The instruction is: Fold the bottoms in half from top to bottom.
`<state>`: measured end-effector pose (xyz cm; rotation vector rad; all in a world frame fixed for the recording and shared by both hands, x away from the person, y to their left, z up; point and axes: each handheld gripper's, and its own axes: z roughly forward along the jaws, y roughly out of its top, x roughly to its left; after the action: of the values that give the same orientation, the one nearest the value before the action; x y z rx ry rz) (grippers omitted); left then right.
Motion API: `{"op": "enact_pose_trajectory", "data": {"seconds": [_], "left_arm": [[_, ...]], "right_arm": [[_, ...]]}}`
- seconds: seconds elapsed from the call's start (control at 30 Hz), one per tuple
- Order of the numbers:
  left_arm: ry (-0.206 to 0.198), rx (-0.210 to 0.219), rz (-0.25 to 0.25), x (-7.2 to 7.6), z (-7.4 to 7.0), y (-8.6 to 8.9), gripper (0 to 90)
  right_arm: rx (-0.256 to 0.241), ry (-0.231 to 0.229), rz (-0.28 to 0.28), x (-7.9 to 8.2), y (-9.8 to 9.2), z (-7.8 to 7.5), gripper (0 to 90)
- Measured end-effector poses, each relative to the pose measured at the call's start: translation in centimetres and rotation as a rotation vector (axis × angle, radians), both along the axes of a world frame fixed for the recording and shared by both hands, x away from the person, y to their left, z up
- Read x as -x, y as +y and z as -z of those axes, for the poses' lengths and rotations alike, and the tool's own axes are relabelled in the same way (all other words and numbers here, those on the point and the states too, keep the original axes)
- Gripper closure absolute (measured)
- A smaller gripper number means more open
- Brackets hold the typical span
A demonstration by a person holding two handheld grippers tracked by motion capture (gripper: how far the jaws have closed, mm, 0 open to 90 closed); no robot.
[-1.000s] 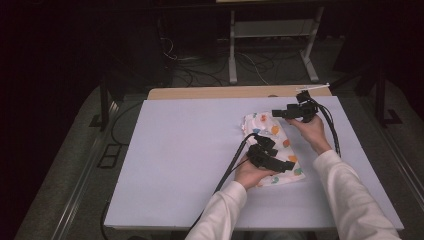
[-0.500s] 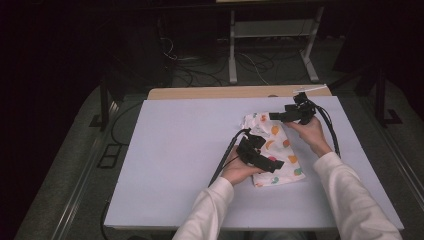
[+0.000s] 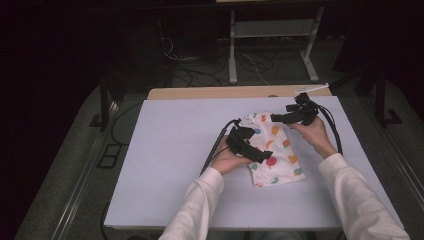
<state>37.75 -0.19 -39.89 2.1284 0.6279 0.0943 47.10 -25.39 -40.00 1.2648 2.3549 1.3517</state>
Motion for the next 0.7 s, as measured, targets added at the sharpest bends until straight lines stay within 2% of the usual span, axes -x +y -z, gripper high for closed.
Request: {"op": "enact_pose_trajectory", "data": {"seconds": [0.2, 0.3, 0.53, 0.6, 0.7], "left_arm": [[-0.004, -0.026, 0.003, -1.1, -0.2, 0.9, 0.0], [-0.004, -0.017, 0.005, -1.4, -0.4, 1.2, 0.0], [-0.014, -0.018, 0.012, -2.6, -1.0, 1.7, 0.0], [-0.016, -0.033, 0.014, -3.1, -1.2, 1.8, 0.0], [-0.015, -0.025, 0.007, -3.7, -1.6, 2.1, 0.0]], "right_arm": [[0.000, 0.002, -0.010, 0.3, 0.1, -0.1, 0.0], [0.000, 0.007, -0.014, 0.4, 0.1, -0.1, 0.0], [0.004, 0.012, -0.015, 0.5, 0.2, -0.3, 0.0], [0.008, 0.015, -0.015, 0.6, 0.2, -0.4, 0.0], [0.010, 0.014, -0.014, 0.5, 0.2, -0.4, 0.0]]}}
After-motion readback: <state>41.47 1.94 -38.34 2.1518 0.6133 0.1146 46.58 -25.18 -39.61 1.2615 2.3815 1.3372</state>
